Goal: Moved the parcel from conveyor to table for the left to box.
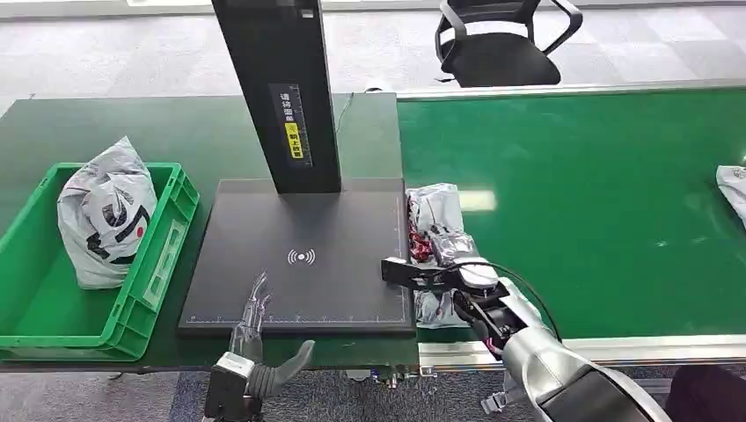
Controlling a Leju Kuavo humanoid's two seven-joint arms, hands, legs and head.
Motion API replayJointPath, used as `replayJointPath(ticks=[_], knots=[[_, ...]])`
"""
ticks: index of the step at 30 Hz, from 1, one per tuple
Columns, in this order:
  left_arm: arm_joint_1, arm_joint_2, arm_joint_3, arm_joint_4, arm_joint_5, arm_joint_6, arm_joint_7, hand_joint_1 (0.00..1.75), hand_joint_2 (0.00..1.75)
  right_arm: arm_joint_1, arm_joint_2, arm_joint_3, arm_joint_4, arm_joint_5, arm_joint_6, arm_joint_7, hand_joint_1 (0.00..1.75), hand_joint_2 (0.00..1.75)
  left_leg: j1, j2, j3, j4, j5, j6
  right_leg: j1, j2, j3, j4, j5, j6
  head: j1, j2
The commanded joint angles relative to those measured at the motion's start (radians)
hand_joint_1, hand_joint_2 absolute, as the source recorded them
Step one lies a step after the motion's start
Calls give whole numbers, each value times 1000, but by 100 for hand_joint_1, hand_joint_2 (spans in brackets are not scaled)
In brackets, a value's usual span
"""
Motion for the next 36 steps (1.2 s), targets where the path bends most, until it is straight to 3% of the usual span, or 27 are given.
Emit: replayJointPath(ticks=[1,14,17,20,21,33,36], knots=[[-26,-23,-1,50,3,-1,7,0,175,19,-12,31,66,16,45,-30,175,175,0,-3,1,-1,1,2,1,-3,2,-2,0,-3,0,0],[-16,-22,-5,31,3,0,7,0,175,-4,-10,14,57,3,56,-80,175,175,0,-2,2,-1,0,1,0,-3,3,-1,0,-2,0,0],[-10,-21,0,26,3,-4,5,0,175,-18,-4,-33,36,-26,-29,-111,175,175,0,-2,1,0,0,1,0,-2,2,-1,0,-2,0,0],[2,-23,5,12,1,-5,2,0,175,-39,11,-113,-5,-78,-213,-140,175,175,0,-1,0,0,1,2,0,-2,1,0,0,-3,0,0],[6,-24,7,6,1,-5,2,0,175,-46,8,-123,-21,-73,-275,-111,175,175,0,0,-2,0,1,2,0,-1,-1,0,1,-3,0,0],[20,-38,23,-32,-17,-17,10,0,175,-114,-72,-190,-12,97,-282,148,175,175,-1,-3,-4,1,1,3,0,-3,-2,0,0,-3,0,0],[8,-38,17,-13,-20,-18,10,0,175,-131,-104,-247,-17,148,-345,201,175,175,-1,-4,-5,1,1,3,0,-4,-2,1,0,-3,0,0]])
